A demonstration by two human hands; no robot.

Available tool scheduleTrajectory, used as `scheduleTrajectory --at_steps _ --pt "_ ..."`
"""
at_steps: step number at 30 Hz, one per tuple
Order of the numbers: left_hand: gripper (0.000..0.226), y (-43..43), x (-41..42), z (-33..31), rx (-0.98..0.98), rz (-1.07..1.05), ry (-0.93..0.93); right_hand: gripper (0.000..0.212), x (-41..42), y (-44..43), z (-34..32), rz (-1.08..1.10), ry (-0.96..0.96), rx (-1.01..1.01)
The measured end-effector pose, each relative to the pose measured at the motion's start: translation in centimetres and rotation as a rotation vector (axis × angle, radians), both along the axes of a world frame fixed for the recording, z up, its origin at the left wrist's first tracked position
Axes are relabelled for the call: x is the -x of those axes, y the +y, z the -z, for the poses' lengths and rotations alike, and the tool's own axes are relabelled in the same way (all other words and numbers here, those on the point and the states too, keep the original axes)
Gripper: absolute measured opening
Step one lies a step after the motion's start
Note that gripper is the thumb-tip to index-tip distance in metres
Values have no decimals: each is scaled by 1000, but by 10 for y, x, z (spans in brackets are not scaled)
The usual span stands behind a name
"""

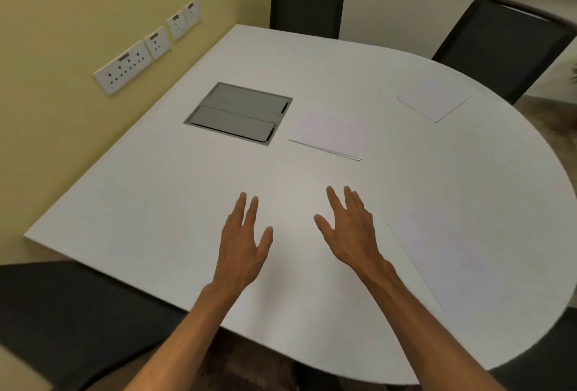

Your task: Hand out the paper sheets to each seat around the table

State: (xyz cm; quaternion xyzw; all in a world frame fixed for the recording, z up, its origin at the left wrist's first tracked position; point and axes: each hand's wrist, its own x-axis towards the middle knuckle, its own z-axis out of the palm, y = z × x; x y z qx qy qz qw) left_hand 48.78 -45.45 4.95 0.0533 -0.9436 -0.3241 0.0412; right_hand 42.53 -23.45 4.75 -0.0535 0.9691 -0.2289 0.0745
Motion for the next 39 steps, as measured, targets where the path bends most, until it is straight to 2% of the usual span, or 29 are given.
scheduleTrajectory --at_steps 6,13,22,29,33,39 --pt "67 19 85 30 -72 -10 -84 69 84 31 20 74 -77 -12" --pt "79 30 172 54 -395 -143 -187 59 173 55 42 265 -121 118" --pt "76 27 303 97 -502 -154 -259 48 261 69 92 463 -162 183" --pt "76 12 412 138 -675 -366 -387 42 320 75 133 669 -232 350" --pt "73 7 466 161 -721 -439 -420 41 354 80 150 788 -233 471" --pt "61 9 523 187 -650 -519 -468 43 388 87 169 910 -215 530"
